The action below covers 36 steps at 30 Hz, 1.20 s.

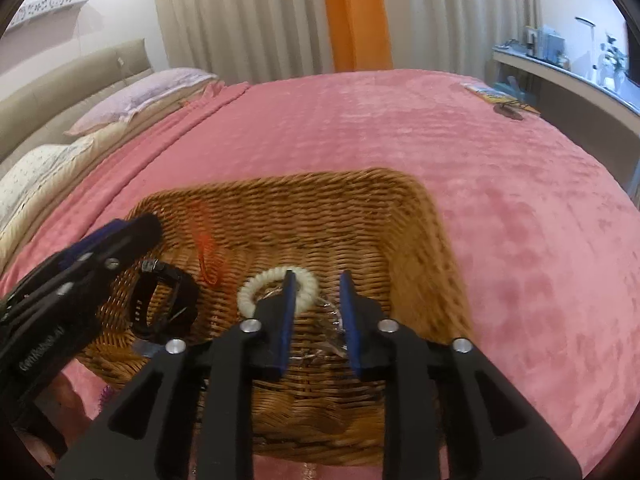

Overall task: Organize jewelry
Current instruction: 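Carry the cord and hair tie into the basket while both tools open to release, then grasp a silver hair clip with the left tool while the right tool grasps the pink bead bracelet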

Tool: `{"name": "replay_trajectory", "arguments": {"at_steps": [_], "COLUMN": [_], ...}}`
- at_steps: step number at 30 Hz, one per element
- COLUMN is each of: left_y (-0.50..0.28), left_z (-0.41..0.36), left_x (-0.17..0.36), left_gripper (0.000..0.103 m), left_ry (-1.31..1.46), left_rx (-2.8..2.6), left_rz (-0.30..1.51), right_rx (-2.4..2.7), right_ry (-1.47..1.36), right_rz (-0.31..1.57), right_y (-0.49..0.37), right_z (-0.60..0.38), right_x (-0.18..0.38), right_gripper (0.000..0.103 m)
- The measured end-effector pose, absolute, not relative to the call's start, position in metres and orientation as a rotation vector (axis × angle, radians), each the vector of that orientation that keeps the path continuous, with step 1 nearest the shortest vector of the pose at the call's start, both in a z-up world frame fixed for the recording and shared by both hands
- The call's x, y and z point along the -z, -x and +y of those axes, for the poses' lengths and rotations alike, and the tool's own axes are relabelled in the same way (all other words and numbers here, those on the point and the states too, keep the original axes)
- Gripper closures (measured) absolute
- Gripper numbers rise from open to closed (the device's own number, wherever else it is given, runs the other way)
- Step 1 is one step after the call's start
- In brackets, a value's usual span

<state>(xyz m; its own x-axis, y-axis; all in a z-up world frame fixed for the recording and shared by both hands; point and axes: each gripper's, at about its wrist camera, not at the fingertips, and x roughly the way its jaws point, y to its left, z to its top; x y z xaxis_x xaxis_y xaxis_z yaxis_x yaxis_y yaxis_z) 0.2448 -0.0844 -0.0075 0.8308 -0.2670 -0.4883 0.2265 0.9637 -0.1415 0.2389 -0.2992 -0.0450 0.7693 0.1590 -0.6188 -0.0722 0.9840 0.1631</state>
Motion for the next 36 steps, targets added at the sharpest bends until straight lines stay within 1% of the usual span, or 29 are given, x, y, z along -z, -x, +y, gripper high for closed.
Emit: {"name": "replay_trajectory", "arguments": {"at_steps": [1, 2, 3, 5, 7, 9, 11, 15, 20, 25, 29, 33, 34, 36], "left_y": [-0.242, -0.237, -0.231, -0.222, -0.206, -0.190, -0.171, -0.137, -0.099, -0.076, -0.073, -0.082, -0.085, -0.091], "left_z": [-0.085, -0.084, -0.083, -0.081, -0.076, -0.071, -0.064, -0.044, -0.022, -0.009, -0.002, -0.001, 0.000, 0.004], "left_x": [0.005, 0.002, -0.002, -0.010, -0.019, -0.027, -0.035, -0.043, -0.042, -0.023, 0.001, 0.034, 0.041, 0.054], "left_gripper": [0.053, 0.053, 0.053, 0.053, 0.053, 0.049, 0.049, 0.049, 0.049, 0.049, 0.048, 0.049, 0.049, 0.049], "left_ry": [0.072, 0.069, 0.073, 0.089, 0.112, 0.131, 0.151, 0.220, 0.228, 0.194, 0.167, 0.141, 0.144, 0.165], "left_rx": [0.249, 0.236, 0.227, 0.228, 0.236, 0.258, 0.289, 0.327, 0.290, 0.266, 0.248, 0.257, 0.259, 0.270], "left_rz": [0.520, 0.505, 0.491, 0.480, 0.461, 0.450, 0.442, 0.452, 0.476, 0.528, 0.607, 0.728, 0.756, 0.802], "right_rx": [-0.120, -0.115, -0.106, -0.088, -0.069, -0.027, -0.008, -0.025, -0.067, -0.127, -0.139, -0.128, -0.127, -0.130], "right_ry": [-0.141, -0.148, -0.159, -0.195, -0.220, -0.225, -0.230, -0.218, -0.161, -0.142, -0.123, -0.099, -0.098, -0.100], "right_rz": [0.667, 0.657, 0.642, 0.600, 0.549, 0.486, 0.454, 0.455, 0.527, 0.601, 0.675, 0.759, 0.780, 0.807], "right_y": [-0.235, -0.233, -0.228, -0.213, -0.195, -0.174, -0.153, -0.121, -0.094, -0.089, -0.099, -0.117, -0.123, -0.130], "right_z": [-0.302, -0.304, -0.308, -0.317, -0.324, -0.329, -0.332, -0.330, -0.316, -0.301, -0.292, -0.284, -0.283, -0.283], "right_x": [0.042, 0.041, 0.038, 0.030, 0.020, 0.009, 0.001, -0.002, 0.016, 0.031, 0.046, 0.062, 0.067, 0.072], "right_gripper": [0.077, 0.070, 0.056, 0.047, 0.047, 0.047, 0.047, 0.047, 0.047, 0.047, 0.047, 0.048, 0.048, 0.055]}}
